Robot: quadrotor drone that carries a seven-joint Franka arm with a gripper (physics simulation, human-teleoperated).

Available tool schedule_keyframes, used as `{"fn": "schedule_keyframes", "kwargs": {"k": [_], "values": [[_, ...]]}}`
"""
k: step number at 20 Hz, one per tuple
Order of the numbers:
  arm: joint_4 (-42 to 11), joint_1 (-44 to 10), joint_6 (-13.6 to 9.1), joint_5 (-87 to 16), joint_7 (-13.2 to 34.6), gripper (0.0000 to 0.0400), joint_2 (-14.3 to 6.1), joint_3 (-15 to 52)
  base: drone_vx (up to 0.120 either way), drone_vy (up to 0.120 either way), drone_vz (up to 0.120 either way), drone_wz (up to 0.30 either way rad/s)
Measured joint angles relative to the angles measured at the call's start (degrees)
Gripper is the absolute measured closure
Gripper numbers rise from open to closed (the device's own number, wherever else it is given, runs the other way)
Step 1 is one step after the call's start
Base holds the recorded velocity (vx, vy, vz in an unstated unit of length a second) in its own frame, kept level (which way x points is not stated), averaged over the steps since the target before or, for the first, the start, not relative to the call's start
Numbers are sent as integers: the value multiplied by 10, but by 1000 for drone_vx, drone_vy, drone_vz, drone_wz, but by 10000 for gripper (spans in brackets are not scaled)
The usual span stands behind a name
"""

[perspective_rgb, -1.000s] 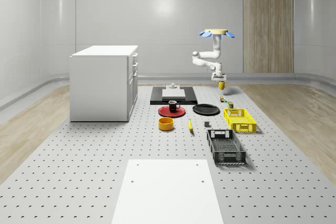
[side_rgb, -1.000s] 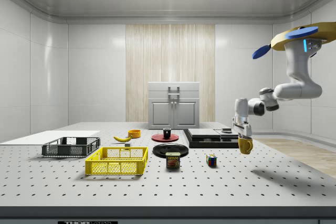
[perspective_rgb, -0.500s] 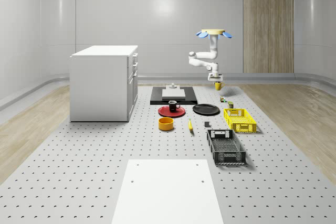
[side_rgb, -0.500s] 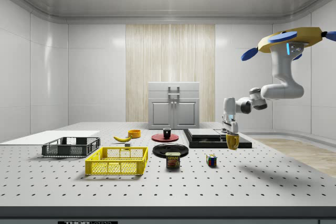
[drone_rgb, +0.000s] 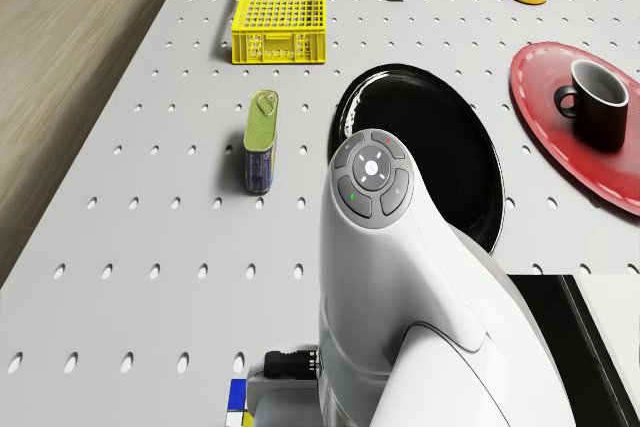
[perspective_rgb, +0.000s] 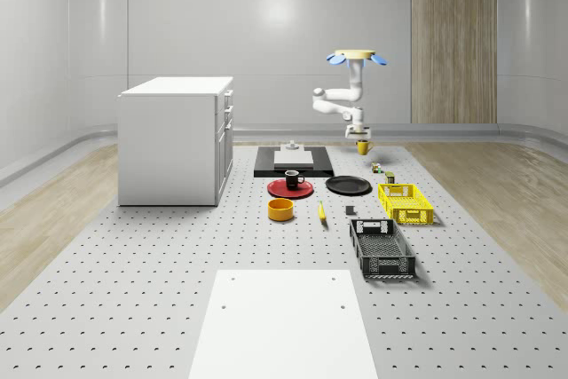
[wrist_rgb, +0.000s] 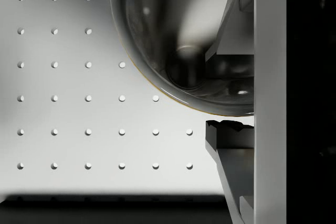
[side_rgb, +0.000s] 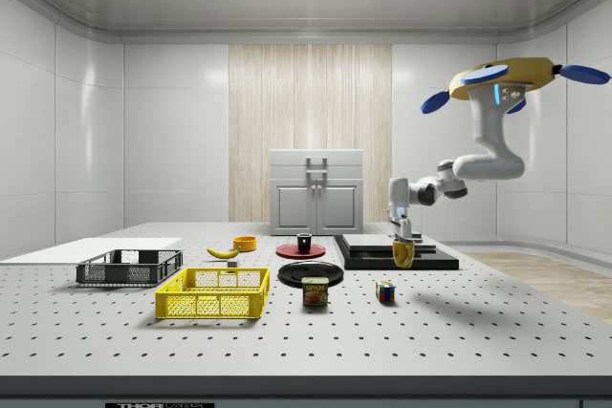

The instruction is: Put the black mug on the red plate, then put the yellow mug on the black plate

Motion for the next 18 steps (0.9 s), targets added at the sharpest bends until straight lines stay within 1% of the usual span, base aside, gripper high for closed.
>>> {"fn": "schedule_keyframes", "kwargs": {"k": [18], "values": [[1, -3, 8, 4, 2, 290, -9, 0, 120, -120, 0, 0]]}}
